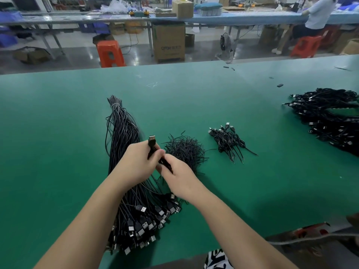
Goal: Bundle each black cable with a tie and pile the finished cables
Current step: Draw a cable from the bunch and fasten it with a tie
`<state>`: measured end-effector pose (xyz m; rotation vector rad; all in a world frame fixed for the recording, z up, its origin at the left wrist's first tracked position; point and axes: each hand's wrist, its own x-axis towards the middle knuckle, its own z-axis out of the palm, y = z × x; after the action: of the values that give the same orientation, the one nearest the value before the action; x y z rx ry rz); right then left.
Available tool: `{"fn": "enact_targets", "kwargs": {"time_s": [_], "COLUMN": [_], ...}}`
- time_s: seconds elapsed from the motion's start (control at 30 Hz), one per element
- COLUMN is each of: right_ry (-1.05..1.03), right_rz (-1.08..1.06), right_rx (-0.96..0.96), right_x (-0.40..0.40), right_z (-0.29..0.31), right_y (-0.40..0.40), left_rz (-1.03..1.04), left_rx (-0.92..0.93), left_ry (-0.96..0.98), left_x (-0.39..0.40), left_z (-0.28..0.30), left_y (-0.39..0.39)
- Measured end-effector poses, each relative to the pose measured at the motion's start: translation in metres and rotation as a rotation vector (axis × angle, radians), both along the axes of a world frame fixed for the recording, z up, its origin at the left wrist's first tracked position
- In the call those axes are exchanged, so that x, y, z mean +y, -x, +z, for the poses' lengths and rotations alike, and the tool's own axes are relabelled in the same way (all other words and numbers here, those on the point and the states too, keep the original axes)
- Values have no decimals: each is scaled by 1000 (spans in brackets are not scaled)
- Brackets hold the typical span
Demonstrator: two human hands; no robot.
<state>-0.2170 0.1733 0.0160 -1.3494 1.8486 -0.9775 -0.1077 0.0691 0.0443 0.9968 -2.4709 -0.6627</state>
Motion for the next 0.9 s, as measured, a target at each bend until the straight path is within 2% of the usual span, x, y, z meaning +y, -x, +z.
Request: {"fn": "enact_targets", "kwargs": {"time_s": [0.07, 0.2, 0.33, 0.37, 0.43, 0.47, 0.5, 0.6, 0.63, 0.77, 0.9], "right_ry": [3, -1, 22, 30, 34, 32, 28, 10, 5, 13, 26], "right_rz": [-10, -1, -47, -77, -134, -159, -183, -248, -263, -289, -270], "right_rx": [19, 331, 395, 389, 348, 325, 305, 239, 223, 228, 282], "right_x": [-1, -4, -6, -6, -6, -5, -4, -2, -1, -2, 0], "right_z": [3, 4, -2, -4, -9, -11, -13, -19, -20, -21, -21], "right_y": [2, 8, 14, 16, 21, 24, 28, 38, 41, 44, 44], "left_rz": [10, 18, -20, -59, -124, -118, -84, 103, 133, 117, 93], "left_rx": [-5, -45, -18, 42, 244, 285, 245, -211, -322, -577, -665], "left_ry": [-3, -51, -99, -223, -675, -797, -767, -221, -151, -80, -27], "left_x": [-1, -4, -7, -7, -10, -13, -17, -27, -26, -14, -10], "left_z": [2, 5, 4, 1, -2, -6, -13, -41, -49, -77, -92], "left_y": [5, 15, 23, 23, 18, 15, 11, 6, 6, 12, 14]}}
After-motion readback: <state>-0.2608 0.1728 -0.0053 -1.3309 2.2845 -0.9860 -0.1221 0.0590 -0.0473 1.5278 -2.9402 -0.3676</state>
